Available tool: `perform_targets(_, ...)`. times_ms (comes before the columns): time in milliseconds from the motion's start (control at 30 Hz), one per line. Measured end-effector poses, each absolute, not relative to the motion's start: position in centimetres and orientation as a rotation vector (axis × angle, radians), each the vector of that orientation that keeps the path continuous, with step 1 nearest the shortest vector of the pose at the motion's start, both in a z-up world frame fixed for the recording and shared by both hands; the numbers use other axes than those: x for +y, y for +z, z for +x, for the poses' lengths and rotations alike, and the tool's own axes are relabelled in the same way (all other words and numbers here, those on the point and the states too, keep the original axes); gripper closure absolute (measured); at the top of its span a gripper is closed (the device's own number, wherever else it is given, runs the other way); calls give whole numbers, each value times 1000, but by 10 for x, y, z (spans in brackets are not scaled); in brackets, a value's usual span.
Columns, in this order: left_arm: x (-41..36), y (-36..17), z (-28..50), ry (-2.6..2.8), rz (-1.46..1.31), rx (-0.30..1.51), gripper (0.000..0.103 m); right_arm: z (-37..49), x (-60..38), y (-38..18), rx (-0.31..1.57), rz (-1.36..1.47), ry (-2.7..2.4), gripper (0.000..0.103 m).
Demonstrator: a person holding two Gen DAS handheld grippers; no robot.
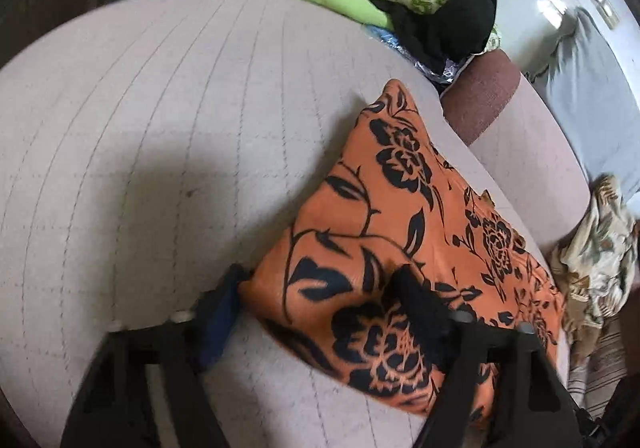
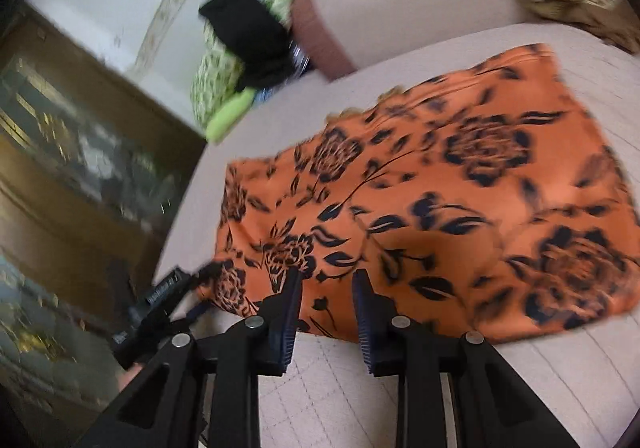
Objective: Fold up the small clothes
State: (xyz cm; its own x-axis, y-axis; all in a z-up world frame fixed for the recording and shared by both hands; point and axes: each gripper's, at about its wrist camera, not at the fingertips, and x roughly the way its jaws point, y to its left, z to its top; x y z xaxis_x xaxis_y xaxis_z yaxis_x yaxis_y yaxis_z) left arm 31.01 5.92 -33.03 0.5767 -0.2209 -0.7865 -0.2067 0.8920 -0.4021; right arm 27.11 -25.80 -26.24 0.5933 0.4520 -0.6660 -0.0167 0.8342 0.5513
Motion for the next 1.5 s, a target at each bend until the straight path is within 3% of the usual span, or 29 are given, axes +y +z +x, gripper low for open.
perform_targets(33, 57, -331, 312, -24, -482, 964, 57, 277, -253, -267, 913, 515, 286, 75)
perform_targets(133, 57, -328, 310, -33, -475, 944, 66, 289, -248, -284, 952, 534, 293, 75)
perform_targets(200, 56, -324, 308, -41, -459, 919, 71, 293, -246, -300, 992, 515, 266, 75)
perform_targets(300, 60, -320, 307, -53, -473, 899, 74, 292, -251, -318, 1020, 556, 251, 82)
perform_targets(367, 64, -322, 307, -56, -504, 905, 67, 289, -252, -308, 1025, 561, 251, 81)
perform_targets(433, 66, -326, 306, -77, -541, 922, 33, 282, -252, -297, 959, 579, 274, 78)
perform_targets(567, 55, -324, 302, -135, -514, 888, 31, 277, -241, -285, 887, 581, 319, 78)
perform_targets(633, 55, -320, 299, -129, -498, 861, 72, 284, -229, -300, 936, 586, 320, 78)
perform_targets(700, 57, -319, 300, -150, -504, 851, 77, 295, -215, -321, 1048, 559, 307, 79)
perform_targets(767, 57, -319, 301, -161, -496, 846, 79, 296, -212, -317, 1019, 536, 294, 82)
perform_targets(800, 58, -319, 301, -166, -500, 848, 78, 298, -211, -313, 1030, 545, 301, 78)
perform_targets(867, 61, -319, 303, -178, -529, 849, 65, 296, -216, -301, 970, 617, 359, 78)
perform_targets(900, 61, -320, 304, -185, -538, 853, 35, 294, -217, -294, 924, 615, 364, 78)
perform_targets(933, 59, -322, 307, -200, -551, 864, 22, 293, -217, -292, 910, 603, 360, 78)
perform_targets(1033, 53, -327, 310, -202, -549, 865, 25, 304, -211, -313, 1000, 607, 366, 78)
perform_targets(1067, 51, -327, 312, -195, -536, 868, 33, 307, -208, -326, 1045, 610, 365, 80)
perform_targets(1100, 50, -329, 314, -169, -521, 876, 61, 307, -209, -327, 1027, 606, 356, 83)
perform_targets(1200, 53, -331, 316, -177, -560, 877, 70, 307, -212, -313, 1003, 630, 378, 79)
perform_targets(1300, 47, -326, 316, -177, -537, 858, 69, 303, -218, -309, 958, 622, 358, 79)
perform_targets(1333, 45, -326, 316, -177, -536, 856, 64, 308, -218, -323, 1024, 619, 338, 79)
perform_targets(1367, 43, -327, 316, -178, -541, 858, 55, 309, -218, -330, 1052, 635, 353, 80)
perform_targets(1400, 41, -330, 318, -198, -553, 865, 33, 309, -219, -330, 1039, 649, 362, 81)
perform_targets(1467, 36, -331, 318, -221, -535, 862, 30, 308, -223, -319, 1052, 662, 357, 80)
perform_targets(1500, 34, -330, 316, -209, -512, 853, 38, 306, -227, -313, 1035, 666, 365, 79)
